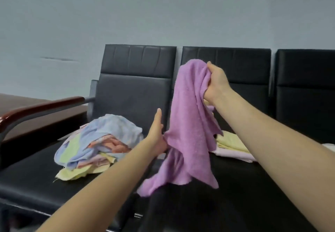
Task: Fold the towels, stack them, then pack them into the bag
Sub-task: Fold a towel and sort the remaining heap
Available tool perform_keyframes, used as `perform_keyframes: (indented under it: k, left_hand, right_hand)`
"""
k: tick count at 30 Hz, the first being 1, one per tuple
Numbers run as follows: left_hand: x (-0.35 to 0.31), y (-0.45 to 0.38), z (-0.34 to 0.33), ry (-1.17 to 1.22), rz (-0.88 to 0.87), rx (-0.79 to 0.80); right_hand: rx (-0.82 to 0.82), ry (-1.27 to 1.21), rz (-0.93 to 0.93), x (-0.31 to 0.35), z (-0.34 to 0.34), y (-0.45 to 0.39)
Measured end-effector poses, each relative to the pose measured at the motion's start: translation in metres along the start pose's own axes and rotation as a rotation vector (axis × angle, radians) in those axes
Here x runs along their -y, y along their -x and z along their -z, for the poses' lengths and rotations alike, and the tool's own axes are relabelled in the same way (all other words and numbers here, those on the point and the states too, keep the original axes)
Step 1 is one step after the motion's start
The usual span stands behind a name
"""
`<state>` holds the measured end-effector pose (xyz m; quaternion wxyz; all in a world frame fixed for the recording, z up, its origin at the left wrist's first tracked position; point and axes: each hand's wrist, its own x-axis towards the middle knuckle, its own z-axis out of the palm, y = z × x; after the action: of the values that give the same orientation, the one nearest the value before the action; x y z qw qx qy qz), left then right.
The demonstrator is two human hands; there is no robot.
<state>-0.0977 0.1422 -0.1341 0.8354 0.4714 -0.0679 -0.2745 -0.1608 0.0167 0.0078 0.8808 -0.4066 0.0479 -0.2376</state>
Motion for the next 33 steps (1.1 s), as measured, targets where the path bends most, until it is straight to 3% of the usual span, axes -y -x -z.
perform_keyframes:
  k: [2, 5, 12, 14, 16, 18, 19, 21, 23, 25, 27, 29, 31, 33]
  left_hand:
    - [0.02, -0.01, -0.037, -0.084, 0.008, 0.163]
    - [0.038, -0.017, -0.088, -0.326, -0.042, 0.22]
    - [0.027, -0.02, -0.119, -0.264, -0.399, -0.059]
    - [0.028, -0.02, -0.107, -0.28, -0.412, -0.097]
    - [0.04, -0.02, -0.092, -0.452, -0.386, -0.126]
    - [0.064, -0.021, -0.072, -0.771, -0.385, -0.073]
    - [0.08, -0.02, -0.057, -0.974, -0.381, -0.021]
    - [0.107, -0.02, -0.022, -1.361, -0.276, 0.135]
    - [0.125, -0.021, 0.013, -1.762, -0.167, 0.289]
    - [0.129, -0.022, 0.032, -1.96, -0.195, 0.296]
    - [0.125, -0.025, 0.037, -1.898, -0.293, 0.165]
    - [0.122, -0.03, 0.039, -1.802, -0.364, 0.055]
    - [0.122, -0.037, 0.039, -1.725, -0.343, 0.003]
    - [0.127, -0.041, 0.034, -1.621, -0.278, -0.02]
  right_hand:
    - [0.028, 0.055, 0.032, 0.017, 0.021, 0.009]
    - [0.003, 0.113, 0.108, 0.045, 0.056, 0.023]
    - [-0.32, 0.273, 0.231, 0.086, 0.149, 0.036]
    - [-0.367, 0.403, 0.228, 0.077, 0.175, 0.04]
    - [-0.341, 0.564, 0.168, 0.054, 0.201, 0.046]
    - [-0.236, 0.893, 0.067, 0.02, 0.225, 0.052]
    - [-0.118, 1.201, -0.051, 0.003, 0.237, 0.058]
    - [0.231, 1.776, -0.457, -0.026, 0.256, 0.065]
    - [0.357, 1.982, -0.743, -0.04, 0.263, 0.07]
    - [0.299, 1.995, -0.555, -0.042, 0.262, 0.063]
    - [0.106, 1.975, -0.232, -0.042, 0.261, 0.048]
    - [-0.102, 1.935, -0.032, -0.043, 0.268, 0.029]
    - [-0.218, 1.92, -0.014, -0.052, 0.283, 0.018]
    - [-0.246, 1.939, -0.182, -0.062, 0.297, 0.016]
